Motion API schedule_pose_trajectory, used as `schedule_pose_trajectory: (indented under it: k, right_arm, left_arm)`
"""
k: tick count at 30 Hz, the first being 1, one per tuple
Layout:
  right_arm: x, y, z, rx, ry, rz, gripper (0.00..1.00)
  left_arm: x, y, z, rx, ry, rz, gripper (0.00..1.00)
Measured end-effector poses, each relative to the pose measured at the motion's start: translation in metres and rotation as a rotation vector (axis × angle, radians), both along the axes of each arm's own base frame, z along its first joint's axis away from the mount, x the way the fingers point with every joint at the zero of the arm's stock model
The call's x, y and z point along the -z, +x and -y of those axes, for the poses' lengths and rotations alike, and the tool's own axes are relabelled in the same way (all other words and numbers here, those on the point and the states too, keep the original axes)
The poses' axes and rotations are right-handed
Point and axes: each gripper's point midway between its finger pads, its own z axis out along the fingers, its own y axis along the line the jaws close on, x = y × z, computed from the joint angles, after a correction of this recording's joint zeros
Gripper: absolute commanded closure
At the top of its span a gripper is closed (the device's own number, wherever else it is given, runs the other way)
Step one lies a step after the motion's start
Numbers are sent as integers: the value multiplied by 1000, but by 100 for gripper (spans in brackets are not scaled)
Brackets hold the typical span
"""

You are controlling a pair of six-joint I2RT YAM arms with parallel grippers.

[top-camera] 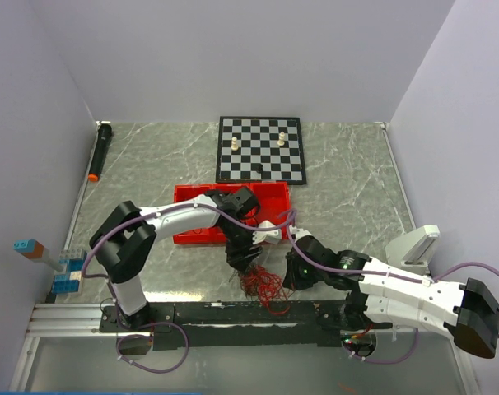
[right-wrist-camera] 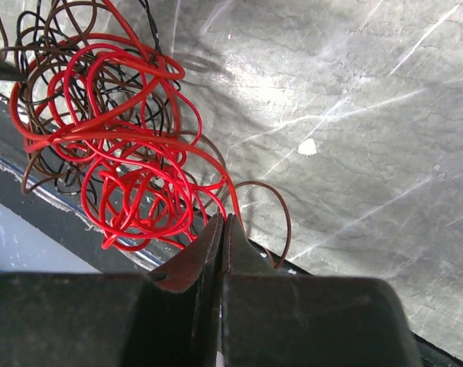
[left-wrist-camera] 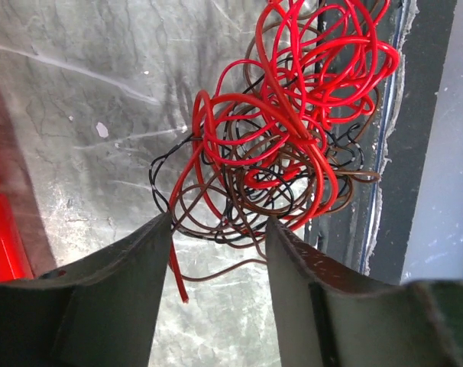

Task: Untangle the cables

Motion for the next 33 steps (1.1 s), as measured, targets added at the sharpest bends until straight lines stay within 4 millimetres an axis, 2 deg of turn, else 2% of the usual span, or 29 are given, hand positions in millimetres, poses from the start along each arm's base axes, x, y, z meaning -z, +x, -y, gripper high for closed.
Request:
schedule_pose_trajectory:
  k: [4,6,7,9,13,16,19,22,28,33]
  right_arm:
    - [-1,1,-1,-1,-1,3,100]
    - [-3,2,-2,0,3,7,100]
    - [-5,3,-2,0,7,9,100]
    - [-7,4,-3,3,13,15,100]
    - [-14,8,-6,0,27,36,100]
    - [-29,17,-11,7,47,77,100]
    - [-51,33,-14,52,86,139,100]
    - [-66,42,-12,91,117,185,100]
    - [-73,50,1,162,84,208,100]
    - [-70,58,16,244,32,194,100]
  left_arm:
    - [1,-1,3,0,-24,3,65]
    - [1,-2,6,0,-33,1,78]
    - [1,-3,8,0,-41,3,88]
    - [1,-4,12,1,-57,7,99]
    - [-5,-6,11,-10,-71,20,99]
    - [-20,-9,2,-22,-88,50,99]
    - [-39,-9,-20,-51,-101,90,99]
    - [-55,1,-48,-109,-104,140,99]
    - [-76,22,-120,-250,-44,230,99]
    - [-97,12,-153,-264,-32,298,99]
